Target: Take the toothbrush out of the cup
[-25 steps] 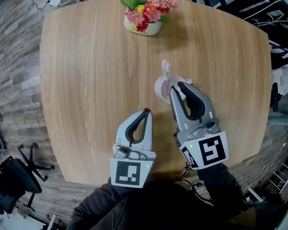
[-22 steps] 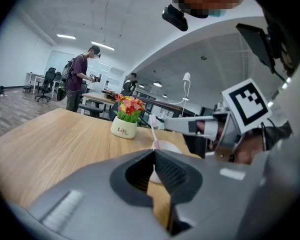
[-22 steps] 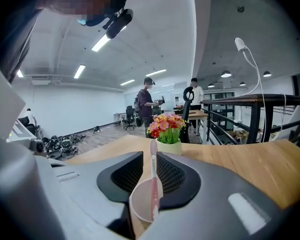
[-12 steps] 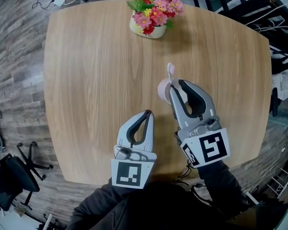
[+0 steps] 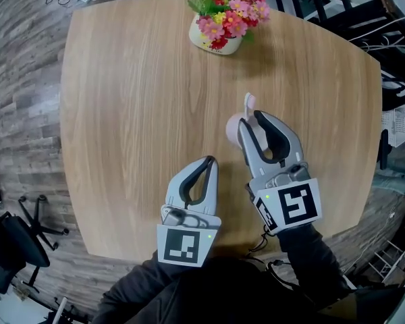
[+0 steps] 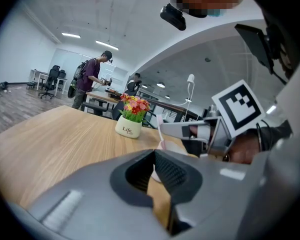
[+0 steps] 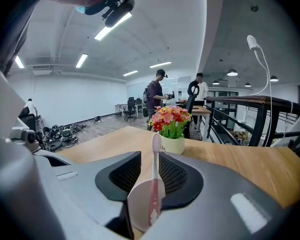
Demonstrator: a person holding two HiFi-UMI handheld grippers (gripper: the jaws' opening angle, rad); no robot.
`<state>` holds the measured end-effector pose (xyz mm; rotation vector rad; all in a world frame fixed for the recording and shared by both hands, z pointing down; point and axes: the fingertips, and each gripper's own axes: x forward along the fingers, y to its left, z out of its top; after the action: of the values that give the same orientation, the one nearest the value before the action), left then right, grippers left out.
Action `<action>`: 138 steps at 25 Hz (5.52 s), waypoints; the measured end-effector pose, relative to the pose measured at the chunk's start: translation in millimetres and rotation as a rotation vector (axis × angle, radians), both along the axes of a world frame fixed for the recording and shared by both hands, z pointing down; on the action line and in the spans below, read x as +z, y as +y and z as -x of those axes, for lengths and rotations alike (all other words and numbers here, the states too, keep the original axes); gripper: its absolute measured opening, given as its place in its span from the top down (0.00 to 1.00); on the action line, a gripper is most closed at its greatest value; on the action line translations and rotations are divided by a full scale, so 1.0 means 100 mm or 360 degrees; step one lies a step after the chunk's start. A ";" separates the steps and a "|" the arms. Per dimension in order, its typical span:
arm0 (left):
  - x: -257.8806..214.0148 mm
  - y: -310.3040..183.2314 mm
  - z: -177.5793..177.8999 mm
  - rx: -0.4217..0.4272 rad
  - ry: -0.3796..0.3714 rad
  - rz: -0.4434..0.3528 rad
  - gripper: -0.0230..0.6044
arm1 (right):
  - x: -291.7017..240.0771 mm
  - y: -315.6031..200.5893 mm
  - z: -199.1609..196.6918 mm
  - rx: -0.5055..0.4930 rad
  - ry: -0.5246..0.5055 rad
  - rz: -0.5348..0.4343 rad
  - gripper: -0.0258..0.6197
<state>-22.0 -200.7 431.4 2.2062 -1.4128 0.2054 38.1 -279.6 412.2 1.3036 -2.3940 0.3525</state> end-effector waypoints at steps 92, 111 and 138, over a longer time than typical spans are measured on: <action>-1.48 0.81 0.05 -0.0011 -0.0230 -0.0572 0.95 | -1.60 1.65 -0.63 0.0133 -0.0279 -0.0458 0.93; -1.55 0.89 0.08 -0.0021 -0.0246 -0.0603 0.95 | -1.60 1.76 -0.49 0.0084 -0.0317 -0.0466 0.93; -1.53 0.92 0.01 0.0000 -0.0251 -0.0590 0.95 | -1.62 1.77 -0.54 0.0095 -0.0363 -0.0463 0.93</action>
<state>-22.6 -108.8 278.7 2.5337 -1.6456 0.1270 92.1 -102.7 250.0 1.5355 -2.6794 0.1816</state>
